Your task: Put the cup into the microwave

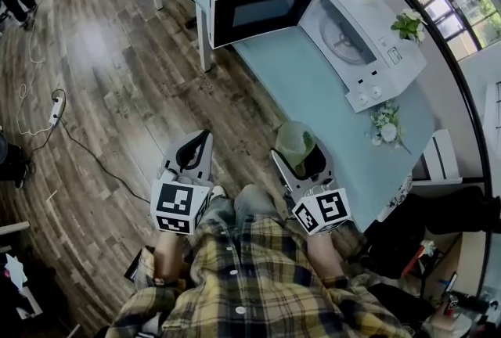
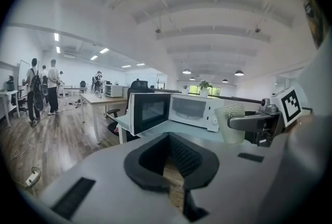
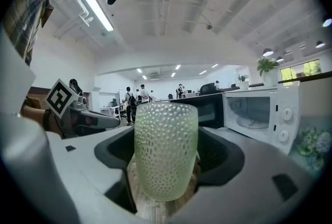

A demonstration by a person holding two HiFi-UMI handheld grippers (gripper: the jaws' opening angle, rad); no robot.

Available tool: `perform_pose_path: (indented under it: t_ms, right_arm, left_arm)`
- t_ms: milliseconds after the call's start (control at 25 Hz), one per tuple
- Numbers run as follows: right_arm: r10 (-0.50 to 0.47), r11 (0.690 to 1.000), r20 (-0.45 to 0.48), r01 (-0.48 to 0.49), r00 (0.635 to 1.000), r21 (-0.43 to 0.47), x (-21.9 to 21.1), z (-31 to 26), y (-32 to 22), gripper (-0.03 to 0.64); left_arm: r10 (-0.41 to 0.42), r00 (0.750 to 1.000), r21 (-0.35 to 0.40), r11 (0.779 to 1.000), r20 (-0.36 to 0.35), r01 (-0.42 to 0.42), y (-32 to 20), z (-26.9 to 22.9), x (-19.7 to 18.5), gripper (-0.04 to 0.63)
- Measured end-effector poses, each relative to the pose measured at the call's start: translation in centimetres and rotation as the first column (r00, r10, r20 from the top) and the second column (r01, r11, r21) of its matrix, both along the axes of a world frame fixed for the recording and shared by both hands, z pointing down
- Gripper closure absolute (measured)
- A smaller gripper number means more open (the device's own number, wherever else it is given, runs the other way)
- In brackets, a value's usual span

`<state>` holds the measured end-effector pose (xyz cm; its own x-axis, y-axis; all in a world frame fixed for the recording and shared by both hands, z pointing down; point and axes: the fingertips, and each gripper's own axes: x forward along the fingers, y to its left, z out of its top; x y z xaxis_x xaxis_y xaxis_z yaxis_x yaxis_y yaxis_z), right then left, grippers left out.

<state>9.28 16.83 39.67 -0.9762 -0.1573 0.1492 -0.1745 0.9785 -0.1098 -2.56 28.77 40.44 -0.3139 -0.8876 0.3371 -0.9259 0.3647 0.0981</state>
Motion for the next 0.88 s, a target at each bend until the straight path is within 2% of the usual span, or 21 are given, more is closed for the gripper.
perform_pose_path:
  t_ms: [200, 360, 560, 880]
  right_arm:
    - [0.061, 0.998, -0.028, -0.061, 0.998, -0.014, -0.2, 0.7, -1.7, 0.268]
    - [0.091, 0.995, -0.047, -0.092, 0.995, -0.024, -1.6, 1.9, -4.2, 0.268]
    - [0.106, 0.993, -0.047, -0.108, 0.993, -0.042, -5.9, 2.8, -8.4, 0.268]
    - [0.112, 0.993, -0.030, -0.113, 0.993, -0.017, -12.7, 1.1, -15.2, 0.268]
  left_arm:
    - [0.021, 0.999, -0.016, 1.000, -0.031, -0.022, -1.0, 1.2, -1.4, 0.603]
    - [0.032, 0.999, -0.026, 0.999, -0.029, -0.033, -2.6, 1.7, -3.4, 0.603]
    - [0.031, 0.999, -0.039, 0.999, -0.010, -0.032, -5.4, 1.9, -7.3, 0.603]
    - [0.077, 0.997, -0.021, 0.997, -0.009, -0.077, -13.6, 0.6, -13.0, 0.603]
